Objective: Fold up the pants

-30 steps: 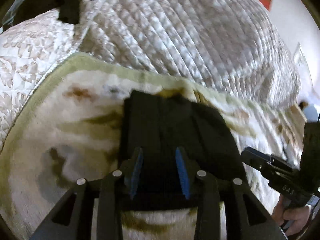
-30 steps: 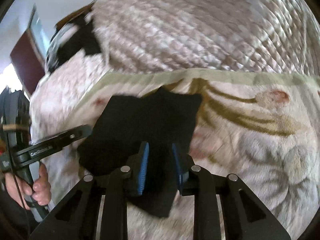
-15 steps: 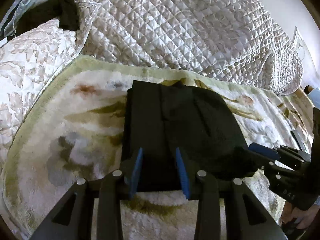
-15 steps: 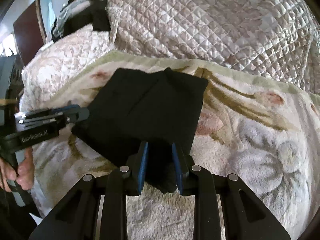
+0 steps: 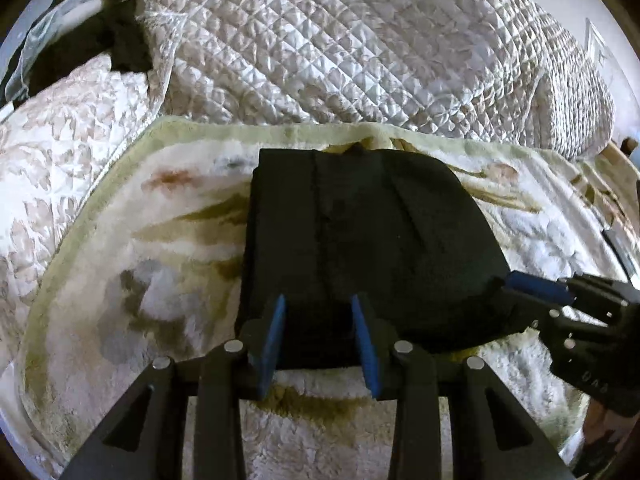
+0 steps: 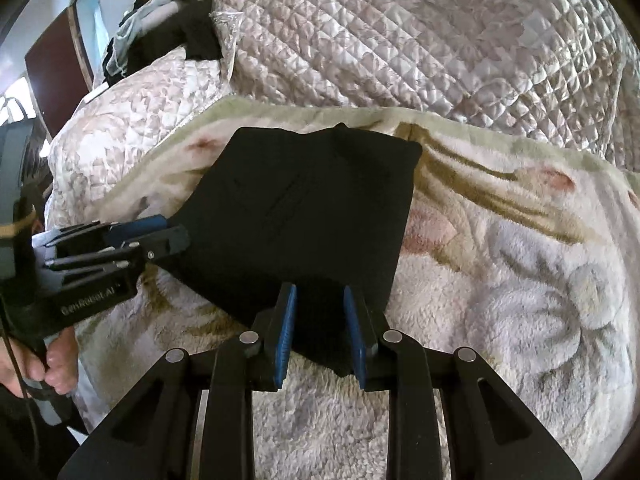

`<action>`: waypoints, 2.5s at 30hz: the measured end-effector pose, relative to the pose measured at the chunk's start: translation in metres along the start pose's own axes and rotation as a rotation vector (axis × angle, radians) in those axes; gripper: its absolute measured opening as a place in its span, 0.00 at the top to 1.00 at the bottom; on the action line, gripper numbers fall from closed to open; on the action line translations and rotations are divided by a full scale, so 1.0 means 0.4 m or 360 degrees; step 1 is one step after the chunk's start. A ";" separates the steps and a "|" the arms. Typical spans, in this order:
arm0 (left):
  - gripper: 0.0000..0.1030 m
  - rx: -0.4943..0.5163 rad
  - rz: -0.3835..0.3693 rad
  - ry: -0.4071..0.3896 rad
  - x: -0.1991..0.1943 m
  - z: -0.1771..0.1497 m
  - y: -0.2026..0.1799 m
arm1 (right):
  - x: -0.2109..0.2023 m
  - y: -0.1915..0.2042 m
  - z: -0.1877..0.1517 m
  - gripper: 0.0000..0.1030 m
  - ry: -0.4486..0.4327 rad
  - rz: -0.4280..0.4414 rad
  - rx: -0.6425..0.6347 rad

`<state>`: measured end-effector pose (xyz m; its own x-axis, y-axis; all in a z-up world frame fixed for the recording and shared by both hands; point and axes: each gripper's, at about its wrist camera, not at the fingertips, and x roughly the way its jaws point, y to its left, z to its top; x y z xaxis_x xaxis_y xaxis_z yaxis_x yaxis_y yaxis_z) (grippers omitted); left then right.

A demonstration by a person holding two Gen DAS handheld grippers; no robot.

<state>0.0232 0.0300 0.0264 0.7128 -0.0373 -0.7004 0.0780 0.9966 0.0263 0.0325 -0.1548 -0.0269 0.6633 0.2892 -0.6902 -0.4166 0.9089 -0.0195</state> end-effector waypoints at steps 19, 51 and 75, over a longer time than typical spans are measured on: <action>0.59 -0.0122 0.0010 0.0107 -0.013 -0.072 0.015 | -0.055 0.011 -0.057 0.76 -0.0016 -0.0041 0.0025; 0.59 -0.0076 0.0037 0.0105 -0.004 -0.076 -0.034 | -0.066 0.019 -0.098 0.77 -0.0007 -0.0067 0.0056; 0.44 -0.0045 0.0130 0.0091 -0.008 -0.115 -0.026 | -0.039 0.037 -0.140 0.40 -0.0031 -0.0131 -0.0086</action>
<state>-0.0120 0.0231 -0.0043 0.6749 0.0476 -0.7364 0.0012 0.9978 0.0656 -0.0185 -0.1627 -0.0570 0.7086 0.2207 -0.6702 -0.3929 0.9124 -0.1149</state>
